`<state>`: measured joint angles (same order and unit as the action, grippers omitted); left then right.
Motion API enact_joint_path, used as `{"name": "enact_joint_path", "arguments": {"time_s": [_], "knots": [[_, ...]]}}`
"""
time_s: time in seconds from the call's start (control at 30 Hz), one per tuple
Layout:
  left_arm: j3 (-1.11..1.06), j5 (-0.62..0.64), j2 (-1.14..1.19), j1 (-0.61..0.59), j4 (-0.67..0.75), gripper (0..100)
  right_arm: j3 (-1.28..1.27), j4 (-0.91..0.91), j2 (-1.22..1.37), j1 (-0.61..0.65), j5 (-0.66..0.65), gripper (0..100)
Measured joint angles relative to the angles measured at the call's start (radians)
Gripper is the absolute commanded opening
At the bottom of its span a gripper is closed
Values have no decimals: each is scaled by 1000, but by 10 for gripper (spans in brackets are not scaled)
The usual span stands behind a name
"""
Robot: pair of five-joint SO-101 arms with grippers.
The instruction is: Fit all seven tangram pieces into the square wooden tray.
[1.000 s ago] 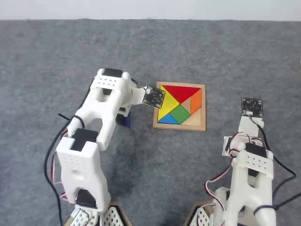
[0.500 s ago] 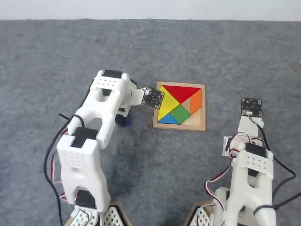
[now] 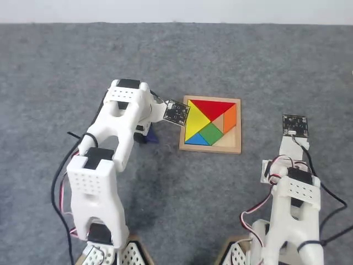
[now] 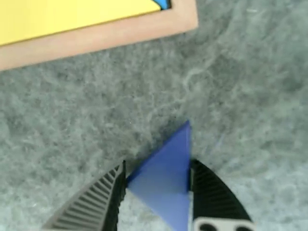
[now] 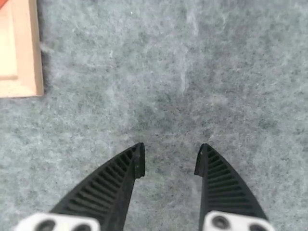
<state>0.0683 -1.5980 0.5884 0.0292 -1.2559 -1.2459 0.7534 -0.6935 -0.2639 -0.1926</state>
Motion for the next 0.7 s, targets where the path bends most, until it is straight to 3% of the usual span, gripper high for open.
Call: {"name": "enact_joint_path", "arguments": {"time_s": [0.27,0.7], "knots": [[0,49,0,-9,0,81,0,0,0,0,0,183],[391,548,51,38,-304,51,0,0,0,-2,0,183]]}}
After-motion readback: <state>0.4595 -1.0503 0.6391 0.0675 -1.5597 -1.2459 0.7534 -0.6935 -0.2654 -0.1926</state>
